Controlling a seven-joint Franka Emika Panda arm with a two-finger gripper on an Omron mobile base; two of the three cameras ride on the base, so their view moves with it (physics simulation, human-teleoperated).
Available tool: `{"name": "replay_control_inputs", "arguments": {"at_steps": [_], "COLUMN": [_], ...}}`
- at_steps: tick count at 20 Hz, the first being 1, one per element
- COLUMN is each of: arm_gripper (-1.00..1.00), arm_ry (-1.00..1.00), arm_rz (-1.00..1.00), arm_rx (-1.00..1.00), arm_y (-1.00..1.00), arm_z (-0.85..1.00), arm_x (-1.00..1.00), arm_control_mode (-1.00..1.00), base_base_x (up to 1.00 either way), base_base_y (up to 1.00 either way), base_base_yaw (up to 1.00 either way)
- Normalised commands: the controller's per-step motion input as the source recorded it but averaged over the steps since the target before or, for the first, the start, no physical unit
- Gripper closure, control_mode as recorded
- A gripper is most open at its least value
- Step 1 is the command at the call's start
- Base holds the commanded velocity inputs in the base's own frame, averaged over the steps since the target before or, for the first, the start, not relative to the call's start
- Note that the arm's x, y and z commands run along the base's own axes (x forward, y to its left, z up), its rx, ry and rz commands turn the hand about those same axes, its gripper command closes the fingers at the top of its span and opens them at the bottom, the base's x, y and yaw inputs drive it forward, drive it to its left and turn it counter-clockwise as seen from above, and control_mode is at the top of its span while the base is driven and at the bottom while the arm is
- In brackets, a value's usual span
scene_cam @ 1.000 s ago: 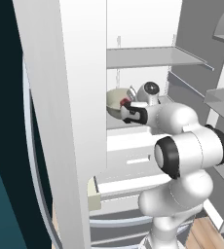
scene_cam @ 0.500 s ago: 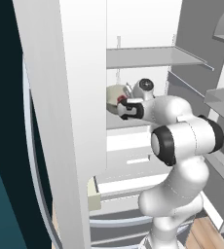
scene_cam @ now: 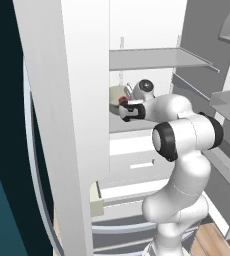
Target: Place one of the steaks on the plate and the other in the bowl. Then place the bowl in the fridge.
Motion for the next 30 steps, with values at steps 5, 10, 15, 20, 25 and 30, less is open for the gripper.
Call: {"name": "replay_control_inputs", "arguments": {"at_steps": [5, 10, 15, 20, 25, 30], "arm_gripper": [-1.00, -1.00, -1.00, -1.00, -1.00, -1.00], "arm_ry": [0.00, -0.04, -0.07, -0.01, 0.00, -0.06], "arm_rz": [0.00, 0.00, 0.00, 0.00, 0.00, 0.00], "arm_rx": [0.00, 0.02, 0.11, 0.03, 0.00, 0.01], "arm_y": [0.00, 0.00, 0.00, -0.11, -0.05, -0.04], "arm_z": [0.00, 0.01, 0.23, 0.40, 0.35, 0.00], "arm_x": [0.00, 0.00, -0.12, -0.38, -0.35, -0.49], "arm_control_mode": [-1.00, -1.00, -1.00, -1.00, -1.00, -1.00], "base_base_x": [0.00, 0.00, 0.00, 0.00, 0.00, 0.00], "base_base_y": [0.00, 0.00, 0.00, 0.00, 0.00, 0.00], "base_base_yaw": [0.00, 0.00, 0.00, 0.00, 0.00, 0.00]}}
